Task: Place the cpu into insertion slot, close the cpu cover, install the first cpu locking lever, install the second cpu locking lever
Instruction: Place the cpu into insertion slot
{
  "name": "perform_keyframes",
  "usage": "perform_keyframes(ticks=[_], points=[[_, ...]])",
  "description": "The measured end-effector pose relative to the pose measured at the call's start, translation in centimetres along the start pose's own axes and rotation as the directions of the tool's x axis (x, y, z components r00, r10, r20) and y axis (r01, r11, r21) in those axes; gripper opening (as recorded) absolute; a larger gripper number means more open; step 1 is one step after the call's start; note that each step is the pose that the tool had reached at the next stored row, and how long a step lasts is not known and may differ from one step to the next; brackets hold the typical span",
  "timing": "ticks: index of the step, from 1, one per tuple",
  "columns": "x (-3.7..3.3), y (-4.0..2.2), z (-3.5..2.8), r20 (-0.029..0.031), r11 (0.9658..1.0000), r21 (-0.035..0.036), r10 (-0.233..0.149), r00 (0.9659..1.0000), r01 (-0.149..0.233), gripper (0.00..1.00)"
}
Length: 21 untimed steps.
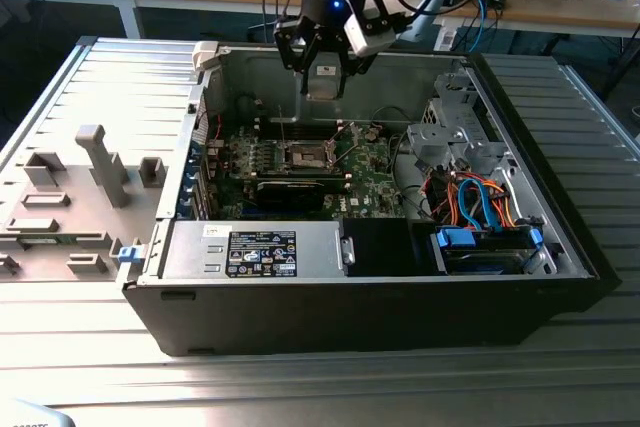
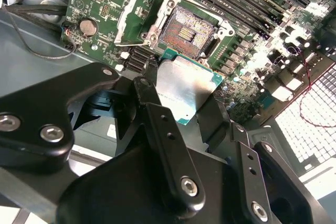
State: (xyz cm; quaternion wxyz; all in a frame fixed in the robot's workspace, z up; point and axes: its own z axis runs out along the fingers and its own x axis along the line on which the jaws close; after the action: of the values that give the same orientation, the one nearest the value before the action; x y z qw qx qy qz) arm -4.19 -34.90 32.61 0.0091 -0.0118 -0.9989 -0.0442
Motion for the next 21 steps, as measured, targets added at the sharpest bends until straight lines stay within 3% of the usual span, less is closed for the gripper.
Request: perform_keyframes(ticks=[21], points=[[0.15,-0.07,0.74,0.0000,1.0000,0.0000,0.000,1.0000,0.000,0.54]])
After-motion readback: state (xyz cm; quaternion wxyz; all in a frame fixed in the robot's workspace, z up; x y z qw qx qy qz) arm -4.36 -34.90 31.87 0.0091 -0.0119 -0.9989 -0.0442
